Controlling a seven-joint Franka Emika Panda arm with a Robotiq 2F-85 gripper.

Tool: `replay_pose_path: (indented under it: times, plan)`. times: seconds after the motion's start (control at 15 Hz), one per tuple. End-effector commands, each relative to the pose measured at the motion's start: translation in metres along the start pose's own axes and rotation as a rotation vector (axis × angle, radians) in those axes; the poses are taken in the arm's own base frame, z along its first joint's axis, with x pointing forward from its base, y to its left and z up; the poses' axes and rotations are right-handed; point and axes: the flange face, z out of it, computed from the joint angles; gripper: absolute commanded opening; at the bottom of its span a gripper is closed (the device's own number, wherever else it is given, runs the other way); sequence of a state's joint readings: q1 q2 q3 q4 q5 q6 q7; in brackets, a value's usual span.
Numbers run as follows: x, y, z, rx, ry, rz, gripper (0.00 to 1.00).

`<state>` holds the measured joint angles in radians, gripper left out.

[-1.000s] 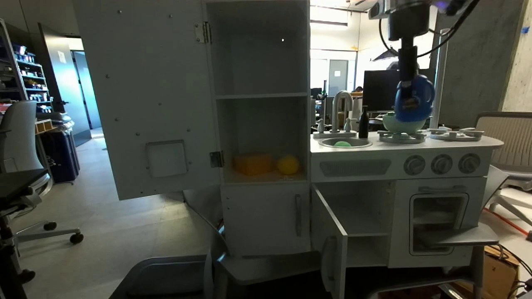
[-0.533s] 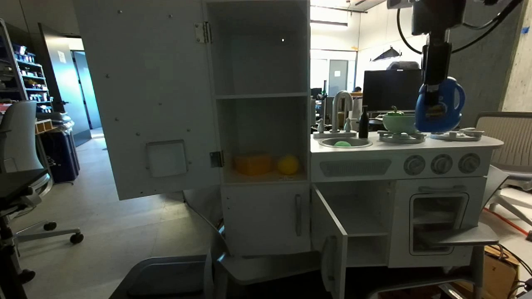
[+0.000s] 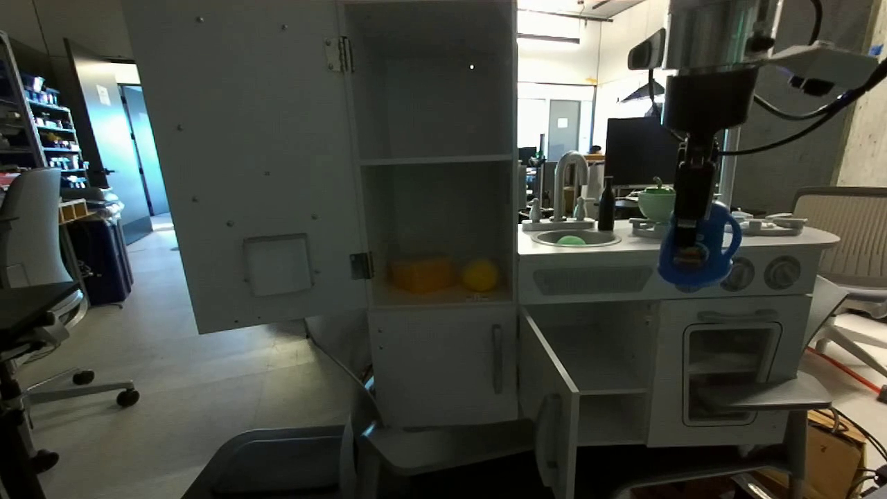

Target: Put the blue bottle from the counter and green sponge from the sink inside the bottom cabinet, close the cabinet door

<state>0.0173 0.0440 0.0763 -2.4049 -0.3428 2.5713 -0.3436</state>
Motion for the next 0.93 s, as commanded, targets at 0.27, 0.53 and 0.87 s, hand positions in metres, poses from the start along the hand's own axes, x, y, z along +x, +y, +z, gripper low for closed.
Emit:
replay_pose_path:
  times: [0.27,0.53,0.87]
  plan:
    - [-0.018,-0.002,0.046,-0.165,0.072,0.077,0.22]
    - [-0.007,-0.01,0.096,-0.23,0.061,0.094,0.22]
    - [0.025,-0.037,0.151,-0.287,0.038,0.07,0.22]
